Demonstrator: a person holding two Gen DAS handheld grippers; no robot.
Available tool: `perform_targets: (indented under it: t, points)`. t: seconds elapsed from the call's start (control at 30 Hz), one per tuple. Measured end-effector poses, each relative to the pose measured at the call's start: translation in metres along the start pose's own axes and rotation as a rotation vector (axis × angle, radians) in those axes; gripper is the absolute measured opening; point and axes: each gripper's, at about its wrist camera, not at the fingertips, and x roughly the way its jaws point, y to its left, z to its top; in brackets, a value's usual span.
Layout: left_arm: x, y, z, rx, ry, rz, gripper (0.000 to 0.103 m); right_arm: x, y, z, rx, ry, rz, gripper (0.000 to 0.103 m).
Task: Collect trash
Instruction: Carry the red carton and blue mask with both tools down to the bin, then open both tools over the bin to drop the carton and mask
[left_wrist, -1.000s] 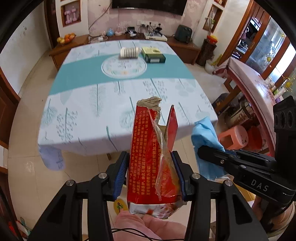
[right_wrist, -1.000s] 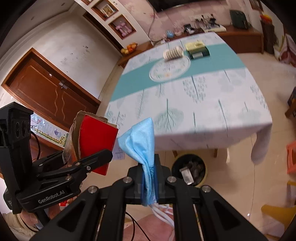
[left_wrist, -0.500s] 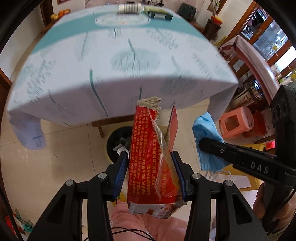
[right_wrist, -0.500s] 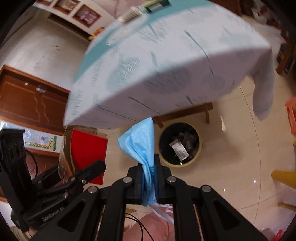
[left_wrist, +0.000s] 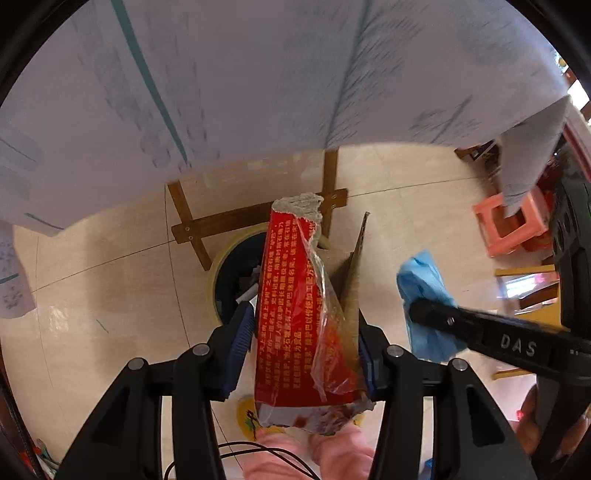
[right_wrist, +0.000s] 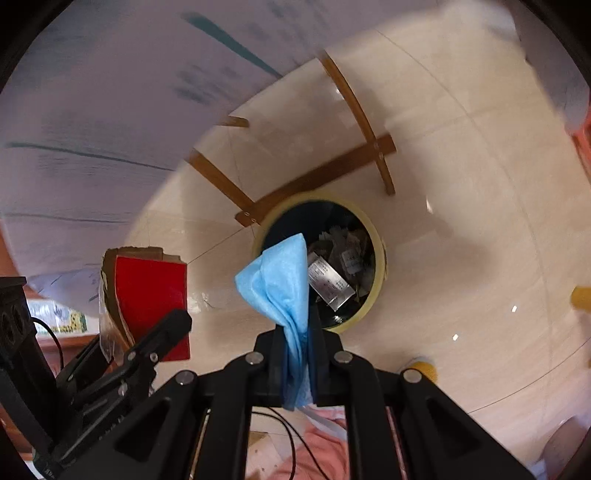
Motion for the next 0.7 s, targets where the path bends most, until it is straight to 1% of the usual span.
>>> perform_targets:
  t: [0.07,0.2,0.23,0.3,0.37,0.47,0.63,0.67,0.7]
  points:
    - [0.021,0.003,0.001,0.007,0.004,0.004,0.048,0.017,-0.007,0.000,0.023,0.008,0.010,0.008]
    - [0.050,0.013,0.006,0.019,0.010,0.014,0.049,0.042,-0.013,0.005,0.051,0.015,0.027,0.009]
    - [0.057,0.015,0.007,0.023,0.014,0.016,0.050,0.047,-0.015,0.006,0.059,0.018,0.031,0.009]
    - [0.069,0.021,0.007,0.030,0.018,0.023,0.055,0.058,-0.016,0.009,0.071,0.030,0.034,0.010]
    - [0.077,0.028,0.009,0.037,0.019,0.026,0.064,0.069,-0.017,0.014,0.087,0.036,0.042,0.011]
    - [0.090,0.036,0.008,0.048,0.020,0.040,0.064,0.086,-0.019,0.021,0.099,0.036,0.045,0.012]
    - [0.098,0.048,0.005,0.041,0.009,0.056,0.064,0.109,-0.016,0.032,0.113,0.040,0.043,0.013]
    - [0.098,0.050,0.004,0.040,0.002,0.062,0.064,0.113,-0.014,0.034,0.110,0.040,0.041,0.014]
    - [0.095,0.051,0.004,0.040,-0.004,0.065,0.064,0.116,-0.013,0.036,0.107,0.041,0.038,0.019]
